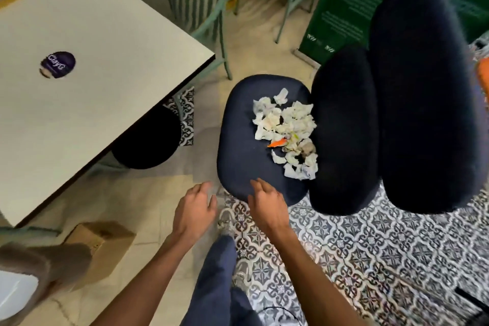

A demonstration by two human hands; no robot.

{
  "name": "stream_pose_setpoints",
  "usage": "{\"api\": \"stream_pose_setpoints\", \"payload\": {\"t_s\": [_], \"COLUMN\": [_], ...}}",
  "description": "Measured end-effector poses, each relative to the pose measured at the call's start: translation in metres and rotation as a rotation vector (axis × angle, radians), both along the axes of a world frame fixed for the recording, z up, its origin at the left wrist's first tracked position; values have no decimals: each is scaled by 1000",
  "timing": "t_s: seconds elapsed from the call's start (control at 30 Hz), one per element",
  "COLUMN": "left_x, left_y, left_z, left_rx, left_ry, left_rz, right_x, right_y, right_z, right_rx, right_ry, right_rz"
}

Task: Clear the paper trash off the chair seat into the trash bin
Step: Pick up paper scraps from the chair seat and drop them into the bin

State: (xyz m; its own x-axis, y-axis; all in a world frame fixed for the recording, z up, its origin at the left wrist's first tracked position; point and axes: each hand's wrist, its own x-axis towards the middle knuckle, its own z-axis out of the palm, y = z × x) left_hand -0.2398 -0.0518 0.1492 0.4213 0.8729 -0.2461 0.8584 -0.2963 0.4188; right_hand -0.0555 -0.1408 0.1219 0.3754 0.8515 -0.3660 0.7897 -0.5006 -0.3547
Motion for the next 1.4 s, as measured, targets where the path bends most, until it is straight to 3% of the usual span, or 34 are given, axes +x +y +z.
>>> {"api": "stream_pose_setpoints", "payload": {"t_s": [0.43, 0.67, 1.03, 1.27, 1.4], "left_x": [152, 202, 227, 250, 271], "left_y": [64, 69, 71, 73, 71], "left_z": [-55, -85, -115, -111, -108], "left_rx": [-65, -125, -154, -210, -354], "left_ry": [126, 140, 156, 57, -155], "left_rz": [-440, -538, -503, -521, -401], "right_x": [120, 181, 256, 253, 246], "right_y": [1, 12, 49, 42, 40], "right_z": [-55, -100, -171, -139, -92], "right_rx": [-158, -196, -252, 67, 359], "right_ry": [-46, -29, -37, -37, 213], "right_rz": [-365, -600, -457, -610, -837]}}
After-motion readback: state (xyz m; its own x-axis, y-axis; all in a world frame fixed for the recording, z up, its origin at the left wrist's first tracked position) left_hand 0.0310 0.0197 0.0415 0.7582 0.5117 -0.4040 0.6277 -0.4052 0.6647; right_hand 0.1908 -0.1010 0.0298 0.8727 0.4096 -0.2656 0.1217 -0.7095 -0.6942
